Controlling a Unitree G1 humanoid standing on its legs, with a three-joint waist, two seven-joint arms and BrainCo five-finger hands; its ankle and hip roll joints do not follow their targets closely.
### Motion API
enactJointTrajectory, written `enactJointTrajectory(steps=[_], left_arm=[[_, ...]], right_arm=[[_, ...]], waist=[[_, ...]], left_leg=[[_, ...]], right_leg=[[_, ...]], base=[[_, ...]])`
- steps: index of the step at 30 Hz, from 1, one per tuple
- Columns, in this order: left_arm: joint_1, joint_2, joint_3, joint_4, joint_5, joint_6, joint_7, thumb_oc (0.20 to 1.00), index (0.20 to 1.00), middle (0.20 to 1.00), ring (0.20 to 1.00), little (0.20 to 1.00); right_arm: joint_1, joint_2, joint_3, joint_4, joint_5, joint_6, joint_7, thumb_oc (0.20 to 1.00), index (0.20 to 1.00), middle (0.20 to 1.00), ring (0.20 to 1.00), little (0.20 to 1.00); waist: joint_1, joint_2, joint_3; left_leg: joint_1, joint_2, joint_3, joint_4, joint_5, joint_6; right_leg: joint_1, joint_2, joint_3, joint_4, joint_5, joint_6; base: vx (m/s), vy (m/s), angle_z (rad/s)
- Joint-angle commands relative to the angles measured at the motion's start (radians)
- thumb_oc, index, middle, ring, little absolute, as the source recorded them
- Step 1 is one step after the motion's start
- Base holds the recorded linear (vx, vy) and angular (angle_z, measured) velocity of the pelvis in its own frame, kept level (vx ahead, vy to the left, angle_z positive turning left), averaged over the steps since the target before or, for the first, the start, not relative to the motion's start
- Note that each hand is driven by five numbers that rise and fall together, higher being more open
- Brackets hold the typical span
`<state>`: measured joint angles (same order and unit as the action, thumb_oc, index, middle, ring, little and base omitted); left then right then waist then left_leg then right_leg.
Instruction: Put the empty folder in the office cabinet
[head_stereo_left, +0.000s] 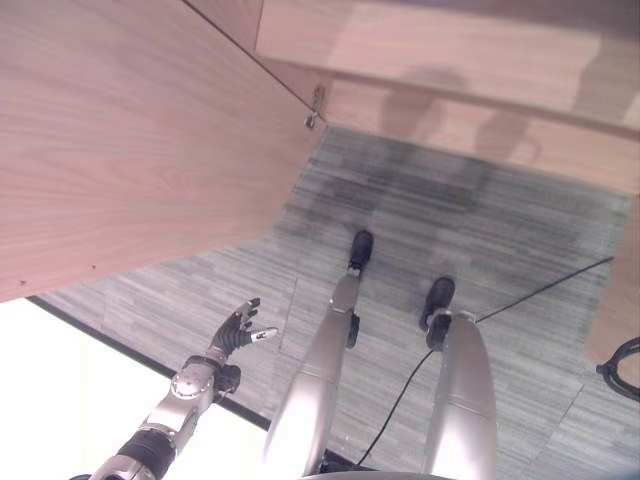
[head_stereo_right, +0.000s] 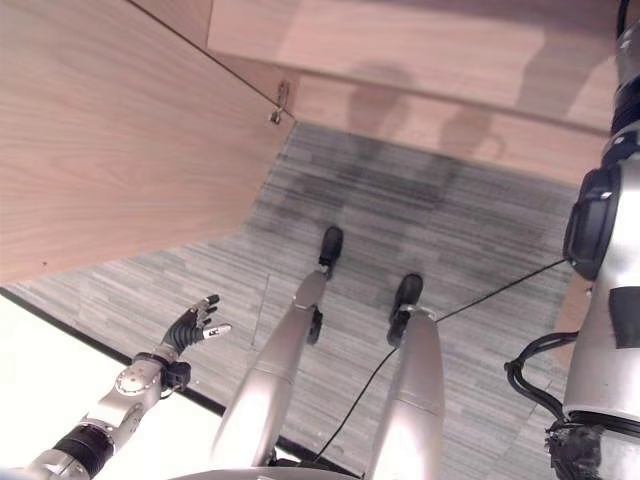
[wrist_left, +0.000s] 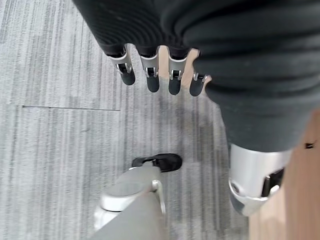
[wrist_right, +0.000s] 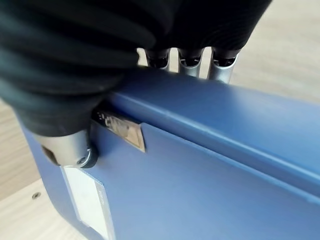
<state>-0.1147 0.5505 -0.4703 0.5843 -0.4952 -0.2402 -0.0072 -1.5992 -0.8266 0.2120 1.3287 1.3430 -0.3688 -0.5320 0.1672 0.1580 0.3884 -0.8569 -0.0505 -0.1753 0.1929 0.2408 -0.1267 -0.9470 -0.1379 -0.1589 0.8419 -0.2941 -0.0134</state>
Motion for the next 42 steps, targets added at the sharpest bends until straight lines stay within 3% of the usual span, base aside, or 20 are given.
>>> enactJointTrajectory(steps=[1, 3, 4, 6, 9, 14, 15, 16, 17, 18, 19, 20, 21, 22, 24, 26, 29, 34, 35, 42], left_arm=[[-0.023, -0.011, 0.011, 0.066, -0.019, -0.011, 0.023, 1.000, 1.000, 1.000, 1.000, 1.000], [-0.026, -0.020, 0.018, 0.079, -0.021, -0.006, 0.026, 1.000, 1.000, 1.000, 1.000, 1.000], [-0.021, -0.034, 0.022, 0.090, -0.017, -0.003, 0.028, 1.000, 1.000, 1.000, 1.000, 1.000], [-0.016, -0.047, 0.025, 0.104, -0.019, -0.003, 0.026, 1.000, 1.000, 1.000, 1.000, 1.000], [0.002, -0.052, 0.029, 0.138, -0.025, -0.008, 0.032, 1.000, 1.000, 1.000, 1.000, 1.000], [-0.017, -0.045, 0.040, 0.142, -0.011, -0.016, 0.041, 1.000, 1.000, 1.000, 1.000, 1.000], [-0.027, -0.033, 0.051, 0.146, -0.031, -0.015, 0.041, 1.000, 1.000, 1.000, 1.000, 1.000], [-0.027, -0.031, 0.052, 0.146, -0.032, -0.015, 0.040, 1.000, 1.000, 1.000, 1.000, 1.000], [-0.033, -0.022, 0.061, 0.146, -0.043, -0.018, 0.041, 1.000, 1.000, 1.000, 1.000, 1.000], [-0.049, -0.006, 0.076, 0.145, -0.072, -0.023, 0.051, 1.000, 1.000, 1.000, 1.000, 1.000], [-0.047, 0.005, 0.085, 0.139, -0.086, -0.028, 0.055, 1.000, 1.000, 1.000, 1.000, 1.000], [-0.047, 0.004, 0.086, 0.139, -0.086, -0.028, 0.055, 1.000, 1.000, 1.000, 1.000, 1.000], [-0.029, -0.009, 0.083, 0.137, -0.080, -0.027, 0.069, 1.000, 1.000, 1.000, 1.000, 1.000], [-0.028, -0.010, 0.082, 0.138, -0.080, -0.028, 0.070, 1.000, 1.000, 1.000, 1.000, 1.000], [-0.035, -0.033, 0.073, 0.143, -0.079, -0.023, 0.067, 1.000, 1.000, 1.000, 1.000, 1.000], [-0.060, -0.031, 0.049, 0.168, -0.083, -0.032, 0.066, 1.000, 1.000, 1.000, 1.000, 1.000], [-0.047, -0.040, 0.068, 0.175, -0.072, -0.037, 0.061, 1.000, 1.000, 1.000, 1.000, 1.000], [-0.017, -0.064, 0.025, 0.154, -0.047, -0.024, 0.031, 1.000, 1.000, 1.000, 1.000, 1.000], [-0.017, -0.066, 0.025, 0.153, -0.047, -0.023, 0.031, 1.000, 1.000, 1.000, 1.000, 1.000], [-0.022, -0.064, 0.026, 0.149, -0.040, -0.024, 0.034, 1.000, 1.000, 1.000, 1.000, 1.000]], right_arm=[[-0.010, -0.035, 0.003, -0.101, -0.076, -0.067, 0.025, 0.200, 0.200, 0.200, 0.200, 0.200], [0.010, -0.028, -0.007, -0.103, -0.074, -0.066, 0.027, 0.200, 0.200, 0.200, 0.200, 0.200], [0.042, -0.018, -0.024, -0.122, -0.071, -0.071, 0.034, 0.200, 0.200, 0.200, 0.200, 0.200], [0.094, -0.002, -0.043, -0.132, -0.076, -0.076, 0.036, 0.200, 0.200, 0.200, 0.200, 0.200], [0.149, 0.057, -0.076, -0.138, -0.069, -0.085, 0.048, 0.200, 0.200, 0.200, 0.200, 0.200], [0.185, 0.059, -0.102, -0.155, -0.063, -0.068, 0.072, 0.200, 0.200, 0.200, 0.200, 0.200], [0.212, 0.061, -0.114, -0.159, -0.060, -0.073, 0.081, 0.200, 0.200, 0.200, 0.200, 0.200], [0.214, 0.062, -0.116, -0.160, -0.060, -0.074, 0.082, 0.200, 0.200, 0.200, 0.200, 0.200], [0.216, 0.067, -0.116, -0.158, -0.059, -0.075, 0.083, 0.200, 0.200, 0.200, 0.200, 0.200], [0.198, 0.093, -0.117, -0.158, -0.061, -0.081, 0.084, 0.200, 0.200, 0.200, 0.200, 0.200], [0.175, 0.101, -0.109, -0.150, -0.064, -0.072, 0.084, 0.200, 0.200, 0.200, 0.200, 0.200], [0.173, 0.101, -0.107, -0.149, -0.063, -0.071, 0.084, 0.200, 0.200, 0.200, 0.200, 0.200], [0.166, 0.120, -0.100, -0.148, -0.081, -0.049, 0.085, 0.200, 0.200, 0.200, 0.200, 0.200], [0.167, 0.121, -0.100, -0.149, -0.082, -0.049, 0.084, 0.200, 0.200, 0.200, 0.200, 0.200], [0.174, 0.132, -0.105, -0.158, -0.079, -0.060, 0.084, 0.200, 0.200, 0.200, 0.200, 0.200], [0.153, 0.103, -0.087, -0.157, -0.075, -0.067, 0.068, 0.200, 0.200, 0.200, 0.200, 0.200], [0.143, 0.080, -0.083, -0.147, -0.084, -0.071, 0.069, 0.200, 0.200, 0.200, 0.200, 0.200], [0.057, 0.016, -0.018, -0.115, -0.096, -0.069, 0.071, 0.200, 0.200, 0.200, 0.200, 0.200], [0.052, 0.014, -0.014, -0.110, -0.095, -0.068, 0.072, 0.200, 0.200, 0.200, 0.200, 0.200], [-0.028, -0.026, 0.057, -0.082, -0.119, -0.064, 0.065, 0.200, 0.200, 0.200, 0.200, 0.200]], waist=[[0.003, -0.036, 0.045], [0.017, -0.029, 0.049], [0.038, -0.017, 0.052], [0.075, -0.012, 0.054], [0.104, -0.057, 0.066], [0.109, -0.107, 0.050], [0.112, -0.136, 0.045], [0.117, -0.133, 0.046], [0.112, -0.144, 0.056], [0.115, -0.126, 0.092], [0.116, -0.096, 0.100], [0.111, -0.100, 0.100], [0.096, -0.052, 0.103], [0.093, -0.052, 0.102], [0.083, -0.061, 0.100], [0.073, -0.066, 0.106], [0.061, -0.060, 0.111], [0.055, -0.043, 0.075], [0.055, -0.040, 0.083], [0.054, -0.015, 0.063]], left_leg=[[-0.045, 0.062, 0.099, 0.338, -0.249, -0.037], [-0.060, 0.064, 0.121, 0.284, -0.211, -0.022], [-0.058, 0.073, 0.151, 0.187, -0.126, -0.012], [-0.050, 0.082, 0.199, 0.020, -0.038, -0.010], [-0.007, 0.056, 0.152, -0.040, -0.054, 0.031], [0.003, 0.038, 0.141, -0.009, -0.068, 0.050], [0.041, 0.027, 0.145, -0.024, -0.097, 0.057], [0.042, 0.032, 0.145, -0.028, -0.090, 0.059], [0.073, 0.026, 0.140, -0.037, -0.118, 0.065], [0.116, 0.058, 0.136, -0.064, -0.117, 0.081], [0.148, 0.095, 0.132, -0.091, -0.113, 0.088], [0.149, 0.088, 0.133, -0.092, -0.118, 0.088], [0.215, 0.125, 0.145, -0.118, -0.125, 0.091], [0.216, 0.123, 0.143, -0.119, -0.127, 0.090], [0.238, 0.121, 0.142, -0.110, -0.179, 0.064], [0.239, 0.124, 0.133, -0.059, -0.216, 0.026], [0.226, 0.101, 0.128, 0.003, -0.235, 0.036], [0.208, 0.104, 0.088, 0.020, -0.279, 0.026], [0.195, 0.103, 0.097, 0.023, -0.253, 0.028], [0.165, 0.103, 0.080, 0.015, -0.275, 0.022]], right_leg=[[0.230, 0.007, 0.021, -0.211, -0.097, 0.043], [0.262, 0.034, 0.013, -0.217, -0.099, 0.045], [0.283, 0.067, 0.001, -0.238, -0.088, 0.040], [0.337, 0.120, 0.008, -0.259, -0.110, 0.039], [0.447, 0.154, 0.060, -0.323, -0.129, 0.057], [0.536, 0.130, 0.076, -0.401, -0.093, 0.086], [0.567, 0.129, 0.073, -0.385, -0.041, 0.129], [0.566, 0.135, 0.074, -0.388, -0.033, 0.131], [0.542, 0.123, 0.062, -0.337, 0.039, 0.180], [0.432, 0.115, 0.021, -0.172, 0.186, 0.246], [0.363, 0.092, -0.019, -0.086, 0.215, 0.275], [0.361, 0.085, -0.018, -0.078, 0.205, 0.275], [0.251, -0.002, -0.058, -0.081, 0.156, 0.259], [0.254, -0.004, -0.060, -0.081, 0.152, 0.259], [0.244, -0.099, -0.063, -0.263, 0.132, 0.221], [0.271, -0.187, -0.009, -0.568, 0.286, 0.222], [0.300, -0.167, 0.004, -0.571, 0.336, 0.225], [0.272, -0.139, 0.015, -0.504, 0.249, 0.212], [0.260, -0.143, 0.003, -0.504, 0.275, 0.203], [0.203, -0.120, 0.026, -0.447, 0.205, 0.200]], base=[[0.04, -0.160, 0.58], [0.11, -0.052, 0.46], [0.20, -0.003, 0.10], [0.30, -0.027, -0.18], [0.27, 0.013, -0.76], [0.20, 0.005, -0.46], [0.19, -0.028, -0.01], [0.09, -0.017, -0.04], [-0.08, 0.132, -0.08], [0.01, 0.206, -0.19], [0.03, 0.196, -0.30], [0.26, 0.181, -0.46], [0.20, 0.094, -0.45], [0.33, 0.036, -0.29], [0.26, -0.173, -0.14], [0.16, -0.375, 0.06], [0.07, -0.146, 0.63], [0.12, -0.124, 0.01], [0.04, -0.093, -0.33], [0.02, -0.038, 0.04]])
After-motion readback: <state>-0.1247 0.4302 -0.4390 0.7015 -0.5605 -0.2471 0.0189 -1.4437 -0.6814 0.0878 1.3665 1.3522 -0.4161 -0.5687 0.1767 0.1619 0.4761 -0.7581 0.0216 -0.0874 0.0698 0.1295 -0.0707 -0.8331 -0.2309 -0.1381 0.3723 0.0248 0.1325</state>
